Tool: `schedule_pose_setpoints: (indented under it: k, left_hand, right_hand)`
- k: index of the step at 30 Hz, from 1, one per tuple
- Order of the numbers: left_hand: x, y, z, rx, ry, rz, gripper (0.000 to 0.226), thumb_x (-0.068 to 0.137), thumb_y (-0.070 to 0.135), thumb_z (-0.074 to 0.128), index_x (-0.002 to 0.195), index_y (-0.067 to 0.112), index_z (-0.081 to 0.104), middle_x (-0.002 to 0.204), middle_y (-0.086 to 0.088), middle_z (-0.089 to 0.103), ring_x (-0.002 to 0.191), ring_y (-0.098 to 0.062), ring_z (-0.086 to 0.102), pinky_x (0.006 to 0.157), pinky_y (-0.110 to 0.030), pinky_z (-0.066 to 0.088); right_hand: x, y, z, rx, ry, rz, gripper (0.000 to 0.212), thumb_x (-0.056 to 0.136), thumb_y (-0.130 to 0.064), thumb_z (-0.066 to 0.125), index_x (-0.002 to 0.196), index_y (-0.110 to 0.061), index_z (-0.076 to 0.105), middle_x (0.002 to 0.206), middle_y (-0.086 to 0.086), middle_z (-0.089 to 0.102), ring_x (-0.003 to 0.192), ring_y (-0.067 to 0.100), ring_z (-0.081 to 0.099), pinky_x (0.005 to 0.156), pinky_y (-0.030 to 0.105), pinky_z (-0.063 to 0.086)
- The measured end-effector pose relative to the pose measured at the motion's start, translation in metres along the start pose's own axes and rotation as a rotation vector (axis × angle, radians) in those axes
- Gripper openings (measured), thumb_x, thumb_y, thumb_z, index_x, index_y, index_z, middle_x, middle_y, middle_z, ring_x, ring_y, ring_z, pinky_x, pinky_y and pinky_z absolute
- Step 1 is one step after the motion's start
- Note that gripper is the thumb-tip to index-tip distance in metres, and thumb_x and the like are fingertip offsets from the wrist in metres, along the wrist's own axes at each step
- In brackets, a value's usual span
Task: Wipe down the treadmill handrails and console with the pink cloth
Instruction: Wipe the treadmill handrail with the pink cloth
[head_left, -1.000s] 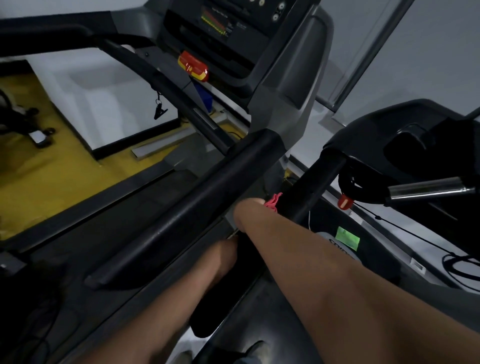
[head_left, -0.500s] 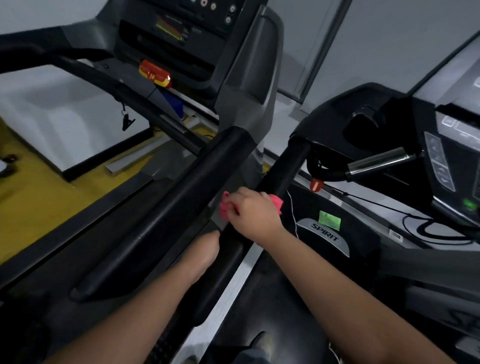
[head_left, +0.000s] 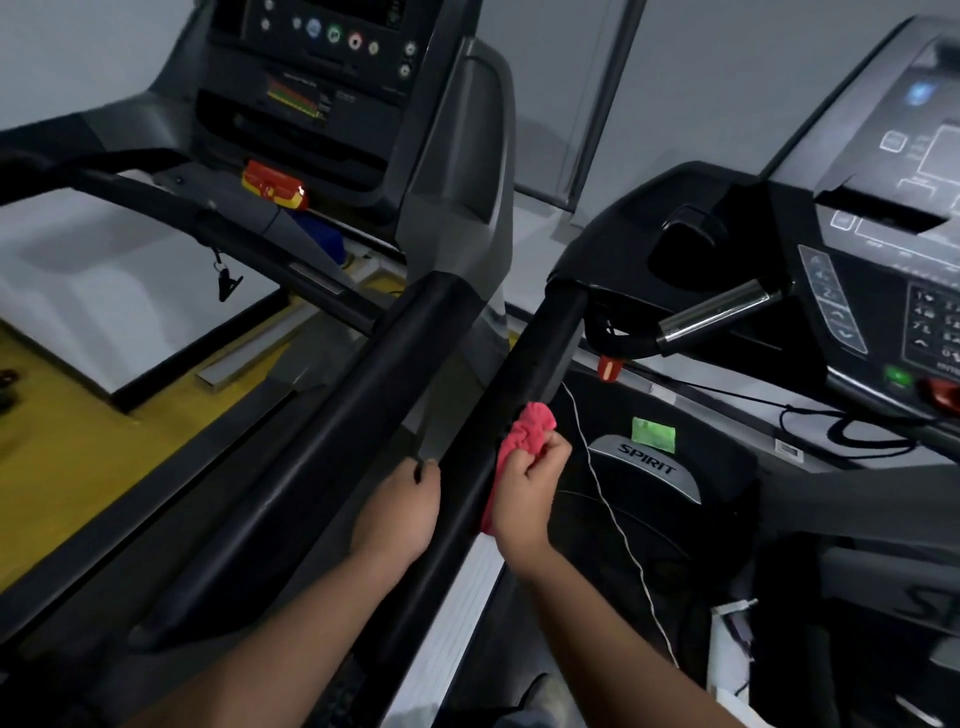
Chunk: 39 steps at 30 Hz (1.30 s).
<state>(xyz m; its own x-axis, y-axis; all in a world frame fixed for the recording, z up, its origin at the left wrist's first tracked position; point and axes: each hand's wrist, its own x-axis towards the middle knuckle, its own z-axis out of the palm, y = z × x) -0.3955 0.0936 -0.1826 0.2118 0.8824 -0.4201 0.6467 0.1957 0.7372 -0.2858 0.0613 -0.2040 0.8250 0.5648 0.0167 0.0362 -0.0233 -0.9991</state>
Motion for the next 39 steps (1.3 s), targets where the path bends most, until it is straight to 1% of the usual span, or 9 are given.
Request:
schedule_pose_setpoints:
  k: [7, 14, 21, 27, 29, 32, 34, 37, 39]
  left_hand:
    - [0.003, -0.002, 0.000, -0.046, -0.031, -0.001, 0.046, 0.095, 0.055, 0.032, 0.113, 0.023, 0.060, 0.103, 0.001, 0.063, 0.097, -0.018, 0.060, 0.091, -0.041, 0.047]
    - [0.004, -0.004, 0.000, -0.085, -0.051, -0.067, 0.049, 0.091, 0.061, 0.034, 0.115, 0.029, 0.061, 0.107, 0.005, 0.064, 0.099, -0.016, 0.060, 0.094, -0.042, 0.046]
    - [0.005, -0.003, 0.000, -0.099, -0.022, -0.079, 0.037, 0.093, 0.056, 0.038, 0.100, 0.030, 0.064, 0.093, 0.011, 0.063, 0.093, -0.012, 0.061, 0.089, -0.035, 0.046]
    - [0.008, -0.010, 0.002, -0.127, 0.012, -0.108, 0.035, 0.092, 0.055, 0.042, 0.098, 0.030, 0.066, 0.094, 0.008, 0.066, 0.090, -0.011, 0.062, 0.089, -0.036, 0.047]
    - [0.009, -0.010, 0.002, -0.117, 0.027, -0.102, 0.034, 0.093, 0.053, 0.043, 0.096, 0.029, 0.066, 0.093, 0.007, 0.065, 0.090, -0.011, 0.061, 0.087, -0.035, 0.046]
    - [0.009, -0.010, 0.003, -0.118, 0.048, -0.100, 0.034, 0.092, 0.052, 0.043, 0.097, 0.027, 0.067, 0.095, 0.006, 0.065, 0.092, -0.013, 0.061, 0.091, -0.036, 0.046]
    - [0.008, -0.010, 0.003, -0.125, 0.044, -0.108, 0.035, 0.092, 0.052, 0.043, 0.099, 0.029, 0.067, 0.096, 0.007, 0.065, 0.092, -0.014, 0.061, 0.092, -0.038, 0.047]
    - [0.007, -0.010, 0.002, -0.120, 0.040, -0.100, 0.033, 0.093, 0.050, 0.042, 0.095, 0.028, 0.067, 0.092, 0.006, 0.066, 0.088, -0.012, 0.061, 0.086, -0.035, 0.047]
    - [0.007, -0.010, 0.002, -0.125, 0.038, -0.090, 0.033, 0.094, 0.048, 0.042, 0.092, 0.027, 0.067, 0.090, 0.006, 0.066, 0.087, -0.012, 0.061, 0.083, -0.034, 0.047]
  right_hand:
    - [0.014, 0.012, 0.006, 0.279, -0.005, 0.525, 0.017, 0.099, -0.022, 0.033, 0.113, -0.021, 0.042, 0.102, 0.004, 0.056, 0.095, 0.020, 0.055, 0.088, 0.037, 0.047]
    - [0.042, 0.021, 0.008, 0.421, -0.265, 0.835, 0.034, 0.096, -0.030, 0.042, 0.077, -0.010, 0.061, 0.068, 0.010, 0.061, 0.069, 0.023, 0.060, 0.074, 0.036, 0.051]
    - [0.061, 0.019, 0.025, 0.391, -0.485, 0.944, 0.032, 0.092, -0.039, 0.048, 0.071, -0.019, 0.060, 0.061, 0.002, 0.061, 0.067, 0.018, 0.057, 0.076, 0.032, 0.047]
    - [0.061, 0.018, 0.043, 0.466, -0.654, 0.909, 0.058, 0.030, -0.045, 0.087, 0.073, -0.023, 0.055, 0.082, 0.000, 0.061, 0.084, 0.017, 0.066, 0.078, 0.032, 0.048]
    - [0.062, 0.020, 0.041, 0.545, -0.595, 0.898, 0.043, 0.054, -0.046, 0.084, 0.085, -0.022, 0.067, 0.094, 0.001, 0.069, 0.097, 0.016, 0.064, 0.088, 0.036, 0.046]
    - [0.060, 0.017, 0.035, 0.584, -0.497, 0.909, 0.037, 0.098, -0.035, 0.039, 0.079, -0.019, 0.066, 0.080, 0.005, 0.063, 0.065, 0.009, 0.065, 0.082, 0.026, 0.052]
    - [0.058, 0.012, 0.033, 0.497, -0.495, 0.895, 0.026, 0.091, -0.029, 0.052, 0.065, -0.021, 0.050, 0.061, 0.000, 0.050, 0.044, 0.010, 0.056, 0.056, 0.021, 0.051]
    - [0.056, 0.007, 0.033, 0.377, -0.631, 0.945, 0.036, 0.050, -0.040, 0.078, 0.058, -0.025, 0.047, 0.057, -0.001, 0.050, 0.052, 0.015, 0.050, 0.062, 0.027, 0.043]
    - [0.057, 0.014, 0.030, 0.325, -0.594, 0.979, 0.020, 0.064, -0.038, 0.071, 0.063, -0.025, 0.057, 0.064, -0.004, 0.056, 0.059, 0.013, 0.054, 0.066, 0.024, 0.043]
